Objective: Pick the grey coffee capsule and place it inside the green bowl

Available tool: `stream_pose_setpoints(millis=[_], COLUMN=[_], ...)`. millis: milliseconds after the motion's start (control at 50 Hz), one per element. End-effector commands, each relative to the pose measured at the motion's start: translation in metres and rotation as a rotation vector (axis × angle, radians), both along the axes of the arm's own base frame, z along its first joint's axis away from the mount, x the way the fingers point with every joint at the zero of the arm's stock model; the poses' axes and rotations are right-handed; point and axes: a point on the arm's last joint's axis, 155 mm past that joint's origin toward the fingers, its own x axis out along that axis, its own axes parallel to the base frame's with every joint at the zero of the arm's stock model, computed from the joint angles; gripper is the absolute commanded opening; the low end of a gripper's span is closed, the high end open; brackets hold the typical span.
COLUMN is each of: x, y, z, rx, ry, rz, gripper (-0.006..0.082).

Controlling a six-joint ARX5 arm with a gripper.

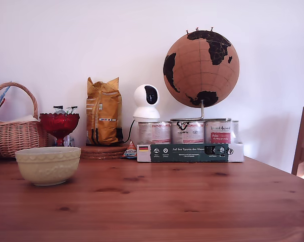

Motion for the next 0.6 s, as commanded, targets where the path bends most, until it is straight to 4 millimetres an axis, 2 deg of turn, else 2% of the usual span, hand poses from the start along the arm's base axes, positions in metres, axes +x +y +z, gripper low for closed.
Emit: stream_pose_setpoints(millis=[0, 300, 380, 580], x=[-0.005, -0.004, -0.002, 0.000], y=[-0.001, -0.002, -0.004, -0.004], z=[-0.063, -0.059, -0.043, 0.012], rx=[-0.033, -0.060, -0.131, -0.314], ry=[0.219, 0.203, 0.140, -0.070], rz=[-0.024, -0.028, -0.034, -0.059], gripper=[-0.0024, -0.0024, -0.0024, -0.0020])
